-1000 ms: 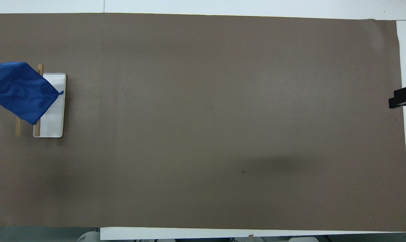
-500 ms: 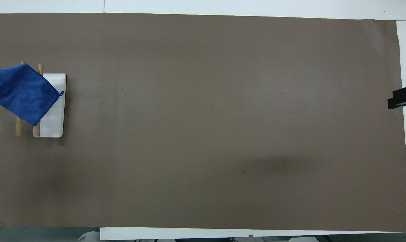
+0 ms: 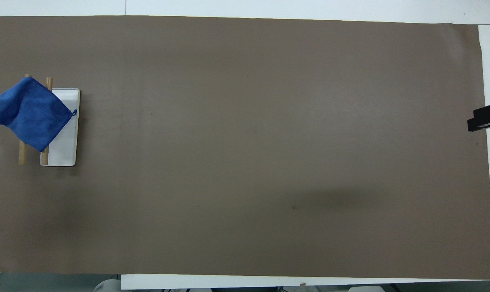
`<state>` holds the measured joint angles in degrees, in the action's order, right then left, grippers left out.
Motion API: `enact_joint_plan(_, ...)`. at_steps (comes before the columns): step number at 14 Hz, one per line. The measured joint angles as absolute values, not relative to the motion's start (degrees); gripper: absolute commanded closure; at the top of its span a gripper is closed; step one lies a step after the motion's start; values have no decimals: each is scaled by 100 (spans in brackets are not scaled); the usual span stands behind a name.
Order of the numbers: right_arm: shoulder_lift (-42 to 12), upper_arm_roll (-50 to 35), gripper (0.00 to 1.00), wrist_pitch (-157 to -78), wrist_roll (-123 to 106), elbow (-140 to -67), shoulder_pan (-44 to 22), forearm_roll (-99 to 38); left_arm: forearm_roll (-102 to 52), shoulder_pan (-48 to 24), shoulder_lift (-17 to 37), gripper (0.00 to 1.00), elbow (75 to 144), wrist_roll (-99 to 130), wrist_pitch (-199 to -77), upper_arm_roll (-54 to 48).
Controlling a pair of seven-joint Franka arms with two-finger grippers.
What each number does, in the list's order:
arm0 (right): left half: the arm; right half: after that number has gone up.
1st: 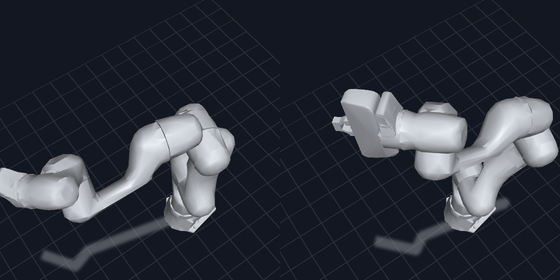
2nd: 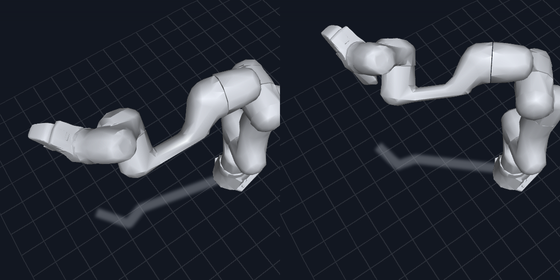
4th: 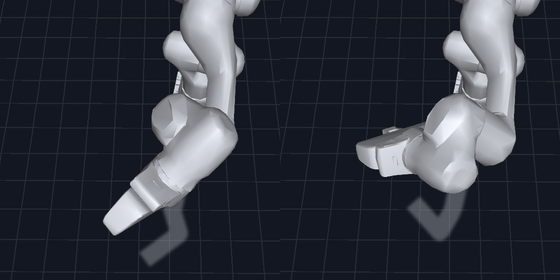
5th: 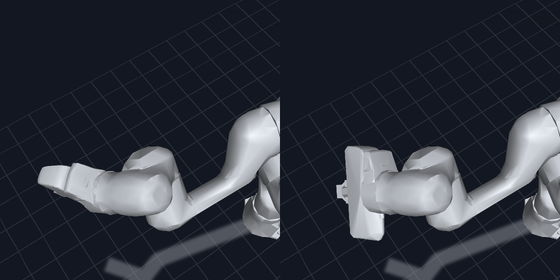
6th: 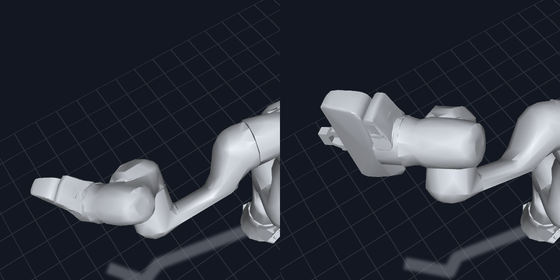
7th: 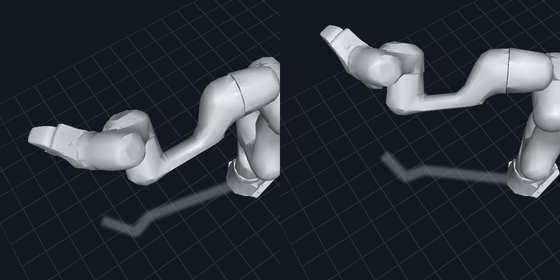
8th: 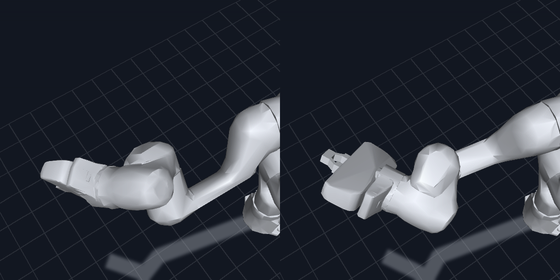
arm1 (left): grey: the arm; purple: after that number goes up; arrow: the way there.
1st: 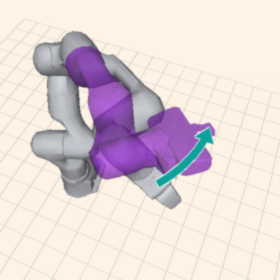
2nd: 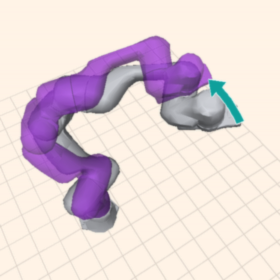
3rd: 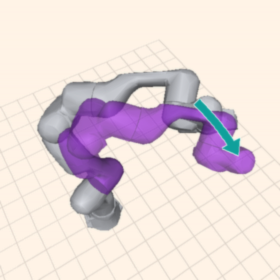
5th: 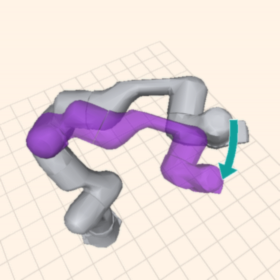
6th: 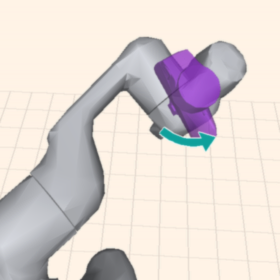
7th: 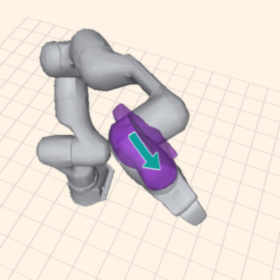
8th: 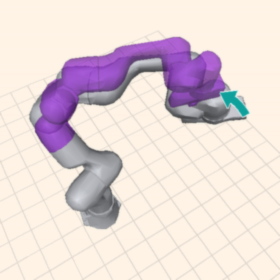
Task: Right arm passes towel to left arm to hang
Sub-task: 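Drape the towel over the wooden rod with the left gripper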
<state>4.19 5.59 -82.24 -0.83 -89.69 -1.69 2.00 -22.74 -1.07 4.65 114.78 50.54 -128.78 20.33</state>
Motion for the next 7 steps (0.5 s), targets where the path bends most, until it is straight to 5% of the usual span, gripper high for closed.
enact_joint_plan(2,419,556,0,-8224,-83,-8969,-220,200,-2191,-109,465,2,11451,5001,-12787,2032)
enact_joint_plan(7,421,556,0,-8224,-83,-8990,-224,200,-1426,-158,459,2,11048,4187,-12404,1819)
